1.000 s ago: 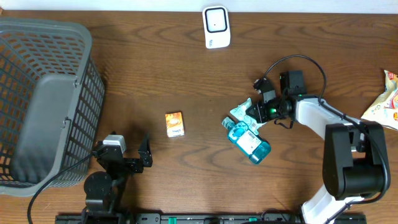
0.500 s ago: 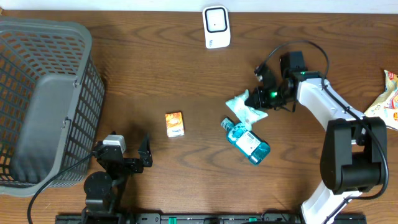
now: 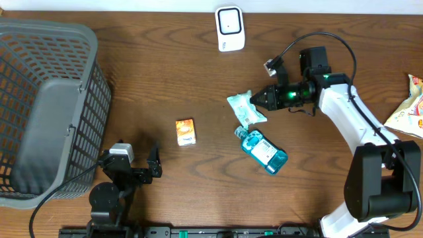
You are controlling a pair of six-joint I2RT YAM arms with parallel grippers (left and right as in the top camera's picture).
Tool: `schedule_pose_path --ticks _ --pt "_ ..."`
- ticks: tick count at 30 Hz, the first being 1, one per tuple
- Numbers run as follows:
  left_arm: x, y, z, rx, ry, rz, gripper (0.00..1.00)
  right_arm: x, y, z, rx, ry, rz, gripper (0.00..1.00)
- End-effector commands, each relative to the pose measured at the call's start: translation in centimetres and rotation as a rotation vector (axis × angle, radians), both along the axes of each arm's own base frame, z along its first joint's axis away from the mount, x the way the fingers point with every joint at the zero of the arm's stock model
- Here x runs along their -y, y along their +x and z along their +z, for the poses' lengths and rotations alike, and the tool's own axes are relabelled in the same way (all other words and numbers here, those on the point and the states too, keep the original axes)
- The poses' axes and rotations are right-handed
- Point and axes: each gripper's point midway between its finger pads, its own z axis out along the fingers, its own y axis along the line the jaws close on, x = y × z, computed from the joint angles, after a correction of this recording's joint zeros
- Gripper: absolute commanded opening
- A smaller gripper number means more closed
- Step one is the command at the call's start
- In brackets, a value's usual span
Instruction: Scan the item barcode
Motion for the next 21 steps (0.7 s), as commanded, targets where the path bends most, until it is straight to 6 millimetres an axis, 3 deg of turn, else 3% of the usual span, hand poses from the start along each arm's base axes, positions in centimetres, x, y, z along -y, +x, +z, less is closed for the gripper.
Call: schedule_pose_path --ticks 1,8,12,21 --pt "0.2 -0.2 -1.4 -0.044 0.015 -0.015 0.98 -1.4 0.0 1.3 0.063 0.022 0.052 0.01" --pt "0.2 -0.2 -1.4 -0.044 0.015 -0.015 0.98 -2.1 0.6 1.3 0.108 -0.001 0.053 0.01" --pt "0.2 -0.2 -1.4 -0.044 0.015 -0.015 0.98 -0.4 0.9 -1.5 0.056 -0.185 -0.045 0.01" --pt "0.2 -0.2 -1.4 -0.044 0.015 -0.015 0.98 0.4 0.0 -8.6 0.057 -0.459 -0.103 0.01"
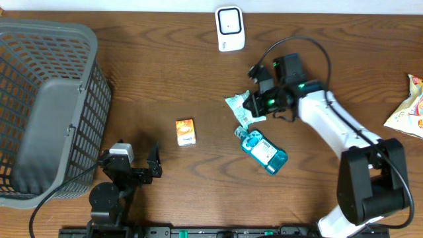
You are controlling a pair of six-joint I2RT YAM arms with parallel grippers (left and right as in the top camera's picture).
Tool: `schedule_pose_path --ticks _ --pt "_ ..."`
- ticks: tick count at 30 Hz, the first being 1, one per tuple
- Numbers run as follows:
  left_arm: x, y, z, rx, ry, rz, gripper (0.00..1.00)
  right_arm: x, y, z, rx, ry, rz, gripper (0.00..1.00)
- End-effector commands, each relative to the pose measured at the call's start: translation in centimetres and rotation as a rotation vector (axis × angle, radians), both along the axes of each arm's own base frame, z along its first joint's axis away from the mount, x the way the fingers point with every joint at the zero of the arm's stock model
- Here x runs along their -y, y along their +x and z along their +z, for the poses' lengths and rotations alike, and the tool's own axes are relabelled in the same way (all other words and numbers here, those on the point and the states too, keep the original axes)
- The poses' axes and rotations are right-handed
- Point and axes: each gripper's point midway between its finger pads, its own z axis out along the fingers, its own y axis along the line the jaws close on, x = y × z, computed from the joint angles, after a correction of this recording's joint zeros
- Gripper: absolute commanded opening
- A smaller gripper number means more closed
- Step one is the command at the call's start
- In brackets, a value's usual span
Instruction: Scan the item barcode
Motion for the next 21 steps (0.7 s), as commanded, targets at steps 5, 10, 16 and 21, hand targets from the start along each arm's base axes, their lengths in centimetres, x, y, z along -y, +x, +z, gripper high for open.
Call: schedule_pose_path --ticks 5,10,16,21 --pt "0.2 -0.2 -1.4 -0.044 0.015 -0.015 0.98 3.9 -0.7 -7.6 -0.086 -0.296 -0.186 0.01" --pt "0.2 -0.2 -1.4 -0.044 0.015 -0.015 0.98 4.4 -1.3 -9.6 -0.153 -0.315 -0.229 0.01" --pt "0.2 -0.2 -1.4 -0.044 0.015 -0.015 0.98 4.1 -0.5 -7.5 -0.136 -0.307 -0.231 0.01" --pt "0.2 -0.2 -1.4 -0.044 0.015 -0.016 0.98 3.7 0.6 -1.5 -0.091 -0.285 -0.237 0.01"
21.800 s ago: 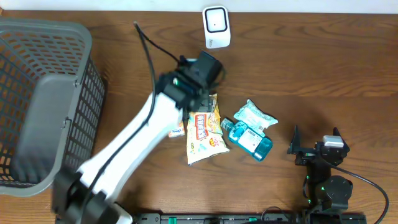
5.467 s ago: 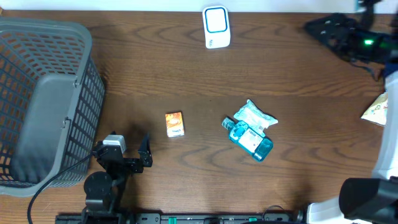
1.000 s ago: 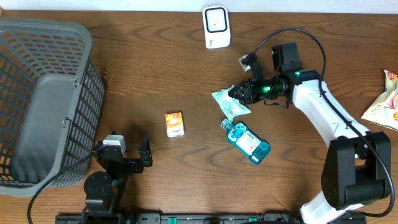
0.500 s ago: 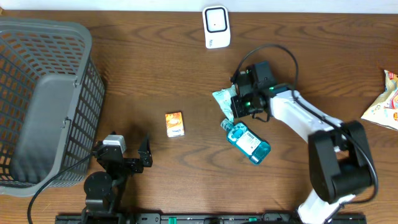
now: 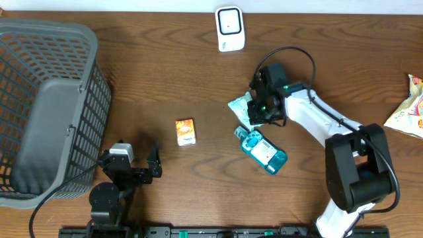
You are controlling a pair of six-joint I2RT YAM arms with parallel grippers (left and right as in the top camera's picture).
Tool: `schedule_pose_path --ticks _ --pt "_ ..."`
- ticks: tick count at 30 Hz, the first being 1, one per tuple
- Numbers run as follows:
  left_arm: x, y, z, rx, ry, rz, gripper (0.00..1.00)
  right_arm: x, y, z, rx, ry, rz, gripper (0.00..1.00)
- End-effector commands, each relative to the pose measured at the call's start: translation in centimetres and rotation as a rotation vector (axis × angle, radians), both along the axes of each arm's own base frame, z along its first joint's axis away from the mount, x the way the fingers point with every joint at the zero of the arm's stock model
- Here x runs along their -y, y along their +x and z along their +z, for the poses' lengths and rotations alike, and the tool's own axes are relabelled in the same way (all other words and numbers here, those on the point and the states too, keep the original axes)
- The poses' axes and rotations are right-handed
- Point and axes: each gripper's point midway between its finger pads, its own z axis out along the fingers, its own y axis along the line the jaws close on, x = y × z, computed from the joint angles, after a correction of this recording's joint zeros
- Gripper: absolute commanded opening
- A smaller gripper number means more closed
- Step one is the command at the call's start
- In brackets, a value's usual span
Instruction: Scan the item barcode
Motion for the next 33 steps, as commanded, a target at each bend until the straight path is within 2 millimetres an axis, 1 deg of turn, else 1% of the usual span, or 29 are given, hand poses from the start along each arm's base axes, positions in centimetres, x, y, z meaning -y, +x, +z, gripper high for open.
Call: schedule_pose_path --ticks 1,3,6,15,20,24,27,29,33 --pt "0.2 -0.2 -1.4 -0.044 0.015 -0.015 0.98 0.4 1.8 4.3 0.105 -0.012 -0.030 0.01" --pt "0.2 -0.2 -1.4 -0.044 0.015 -0.015 0.98 0.4 1.7 5.4 0.121 -0.005 -0.035 0.01" --pt "0.2 -0.2 -1.4 -0.044 0.015 -0.015 0.98 0.4 1.1 5.5 0.101 -0.006 -0.049 0.01" --pt "0.2 -0.2 -1.4 -0.044 0.015 -0.015 0.98 1.0 -1.2 2.3 0.018 -0.032 -0.061 0.01" --pt "0.2 -0.2 -1.4 -0.044 0.015 -0.015 0.98 0.6 -1.5 0.4 0.045 -0.014 -0.049 0.01" --pt "0.2 -0.2 -1.4 -0.044 0.015 -0.015 0.98 0.6 -1.9 -0.5 0.052 -0.011 -0.045 0.01" --pt "0.2 -0.2 -1.4 -0.044 0.015 -0.015 0.98 0.5 -2.0 -0.6 0.048 -0.006 -0.043 0.01" --pt "0.2 -0.2 -1.4 -0.044 0.015 -0.015 0.98 0.2 -2.0 -0.2 0.048 0.007 -0.035 0.01" --pt "0.2 -0.2 -1.4 -0.044 0.015 -0.016 0.98 -0.2 -1.6 1.1 0.049 0.018 -0.006 0.01"
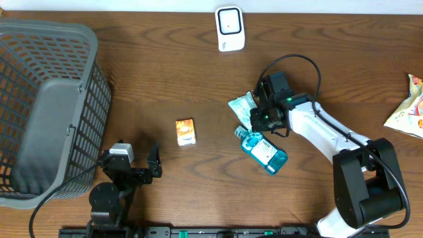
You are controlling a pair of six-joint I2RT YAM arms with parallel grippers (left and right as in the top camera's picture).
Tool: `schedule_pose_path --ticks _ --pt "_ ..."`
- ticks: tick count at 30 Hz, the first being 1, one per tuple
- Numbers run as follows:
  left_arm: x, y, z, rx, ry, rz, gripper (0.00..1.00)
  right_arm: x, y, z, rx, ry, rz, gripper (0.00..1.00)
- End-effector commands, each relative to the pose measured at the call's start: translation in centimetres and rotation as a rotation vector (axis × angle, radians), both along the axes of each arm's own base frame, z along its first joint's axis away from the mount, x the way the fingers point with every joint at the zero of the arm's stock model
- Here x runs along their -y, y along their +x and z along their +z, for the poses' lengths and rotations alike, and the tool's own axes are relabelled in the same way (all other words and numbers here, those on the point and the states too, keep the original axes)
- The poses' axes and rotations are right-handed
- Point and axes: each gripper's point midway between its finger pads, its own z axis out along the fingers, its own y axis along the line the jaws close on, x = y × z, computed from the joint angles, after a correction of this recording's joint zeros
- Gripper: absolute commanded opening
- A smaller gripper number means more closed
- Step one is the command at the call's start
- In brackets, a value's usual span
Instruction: Scan the item barcode
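Note:
A teal packet lies mid-table, and a blue mouthwash bottle lies on its side just nearer. A small orange box sits further left. The white scanner stands at the far edge. My right gripper points down over the packet's right end, next to the bottle's cap. Its fingers are hidden under the wrist, so their state does not show. My left gripper rests at the near left, far from every item.
A large grey mesh basket fills the left side of the table. A yellow snack bag pokes in at the right edge. The right arm's black cable loops above its wrist.
The right wrist has shifted a little to the right and nearer, still over the packet's right end. The packet, bottle, box and left arm are where they were.
At first the right gripper lay low to the right of the teal packet, its tips pointing at it. It then stood at the packet's right edge. After that it was turned downward over the packet, where it stays now. The left arm stayed parked throughout.

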Motion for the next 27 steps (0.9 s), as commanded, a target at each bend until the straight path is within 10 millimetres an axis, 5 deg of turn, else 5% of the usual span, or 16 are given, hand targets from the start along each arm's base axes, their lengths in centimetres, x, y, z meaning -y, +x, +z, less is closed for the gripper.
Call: schedule_pose_path --ticks 1,7,15,21,27 --pt "0.2 -0.2 -1.4 -0.044 0.015 -0.016 0.98 -0.8 0.8 1.5 0.016 0.019 0.026 0.01" --pt "0.2 -0.2 -1.4 -0.044 0.015 -0.015 0.98 -1.4 0.6 3.8 -0.013 0.033 0.037 0.01" --pt "0.2 -0.2 -1.4 -0.044 0.015 -0.016 0.98 -1.4 0.8 3.6 -0.004 0.031 0.037 0.01" --pt "0.2 -0.2 -1.4 -0.044 0.015 -0.015 0.98 -1.2 0.4 1.8 -0.024 0.020 0.035 0.01" --pt "0.2 -0.2 -1.4 -0.044 0.015 -0.015 0.98 -0.7 -0.1 -2.2 -0.098 -0.018 0.014 0.01"
